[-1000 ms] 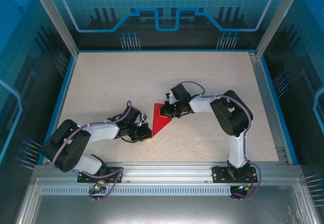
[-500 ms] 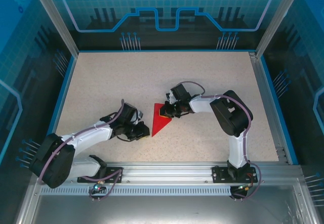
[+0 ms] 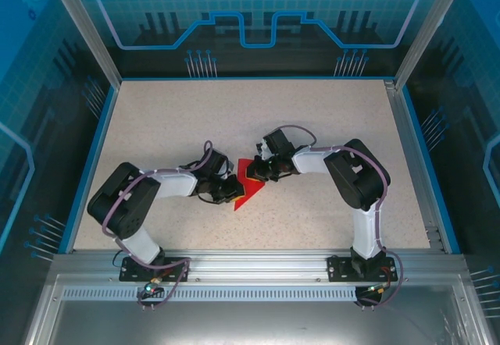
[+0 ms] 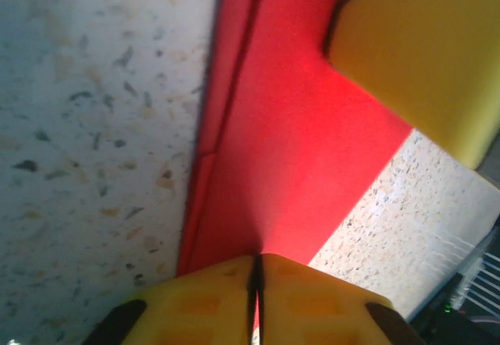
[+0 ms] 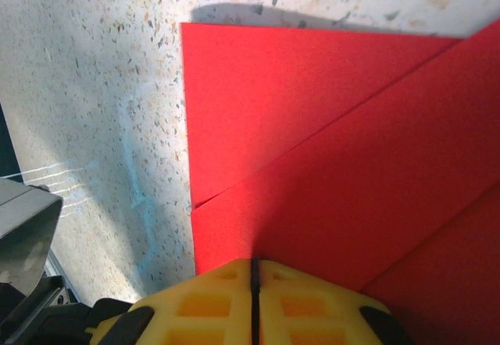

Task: Fold a paper plane with a square sheet of paper (pick it up from the middle)
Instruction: Fourth fold the wing at the center of the table.

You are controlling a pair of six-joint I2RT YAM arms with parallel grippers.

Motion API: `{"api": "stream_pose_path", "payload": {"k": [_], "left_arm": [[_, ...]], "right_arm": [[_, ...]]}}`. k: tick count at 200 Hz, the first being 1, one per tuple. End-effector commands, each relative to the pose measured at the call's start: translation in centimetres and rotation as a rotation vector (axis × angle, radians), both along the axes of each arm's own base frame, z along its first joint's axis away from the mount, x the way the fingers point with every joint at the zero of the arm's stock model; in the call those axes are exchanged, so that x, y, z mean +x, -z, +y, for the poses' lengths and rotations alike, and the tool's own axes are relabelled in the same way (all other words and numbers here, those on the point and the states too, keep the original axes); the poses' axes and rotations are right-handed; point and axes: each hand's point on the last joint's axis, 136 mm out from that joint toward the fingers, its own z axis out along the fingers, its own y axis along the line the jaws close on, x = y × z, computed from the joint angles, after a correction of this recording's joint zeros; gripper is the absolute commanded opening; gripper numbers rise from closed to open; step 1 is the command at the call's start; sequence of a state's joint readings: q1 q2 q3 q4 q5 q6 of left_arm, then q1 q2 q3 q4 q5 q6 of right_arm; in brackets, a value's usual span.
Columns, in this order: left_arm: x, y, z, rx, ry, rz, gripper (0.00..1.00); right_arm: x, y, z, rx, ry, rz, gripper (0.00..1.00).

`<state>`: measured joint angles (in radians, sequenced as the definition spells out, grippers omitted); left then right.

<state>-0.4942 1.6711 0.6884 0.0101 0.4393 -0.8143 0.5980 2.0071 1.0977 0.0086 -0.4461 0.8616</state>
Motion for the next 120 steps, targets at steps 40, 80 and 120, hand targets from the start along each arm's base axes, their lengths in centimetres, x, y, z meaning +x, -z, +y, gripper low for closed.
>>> {"api": "stream_pose_path", "payload": {"k": [40,80,120], "left_arm": [[-4.3,4.9,3.4,0.148,-0.006,0.129,0.0],[-4.4,4.9,3.4,0.146,-0.003,0.125,0.0],[-4.2,4.6,3.5,0.156,0.008,0.116,0.0]], "right_arm": [[1.1,-1.7,0.3,-0.04,-0.013,-0.058,0.11],[0.2,-4.0,1.9,0.028,-0.084,-0.101,0.1],[-1.4,-1.6,1.7,-0.006,-0.072,-0.049,0.09]]}}
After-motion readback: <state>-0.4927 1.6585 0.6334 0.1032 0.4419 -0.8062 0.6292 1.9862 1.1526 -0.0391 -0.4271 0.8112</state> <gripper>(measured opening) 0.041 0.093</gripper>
